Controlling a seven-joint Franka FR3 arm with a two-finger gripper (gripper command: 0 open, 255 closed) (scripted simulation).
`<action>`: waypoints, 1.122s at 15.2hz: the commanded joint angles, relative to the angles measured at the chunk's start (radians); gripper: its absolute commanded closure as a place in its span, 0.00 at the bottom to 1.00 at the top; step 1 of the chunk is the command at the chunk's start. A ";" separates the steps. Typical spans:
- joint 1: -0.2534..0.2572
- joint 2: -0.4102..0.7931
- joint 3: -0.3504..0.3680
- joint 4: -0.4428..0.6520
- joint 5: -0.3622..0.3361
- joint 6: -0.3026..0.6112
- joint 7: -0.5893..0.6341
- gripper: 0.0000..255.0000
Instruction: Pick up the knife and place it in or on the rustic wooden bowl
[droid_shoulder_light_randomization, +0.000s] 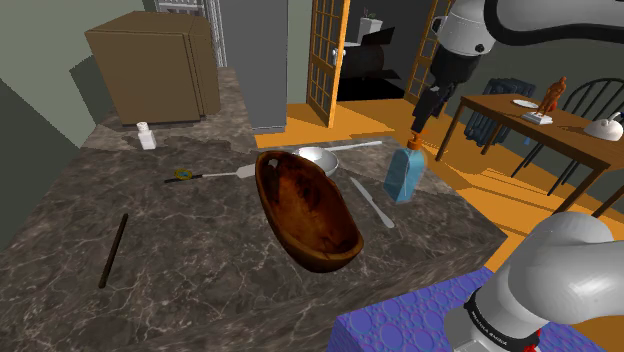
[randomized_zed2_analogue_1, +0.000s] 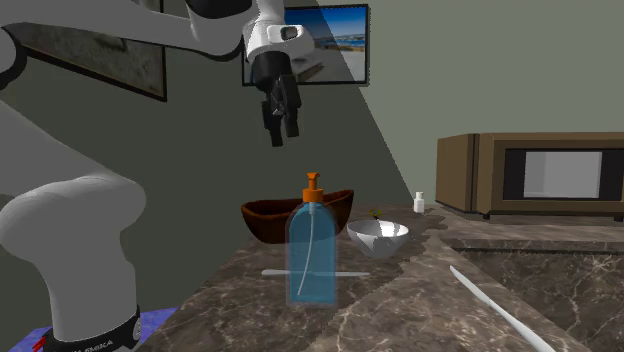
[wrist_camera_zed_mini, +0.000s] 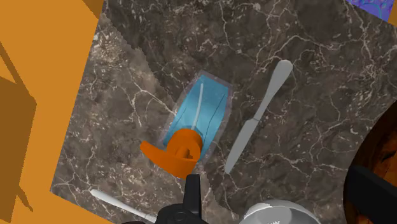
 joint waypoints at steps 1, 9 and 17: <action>0.000 0.000 0.000 0.000 0.000 0.000 0.000 0.00; -0.047 0.149 0.036 -0.140 0.052 0.217 0.193 0.00; -0.085 0.380 0.069 -0.210 0.102 0.454 0.373 0.00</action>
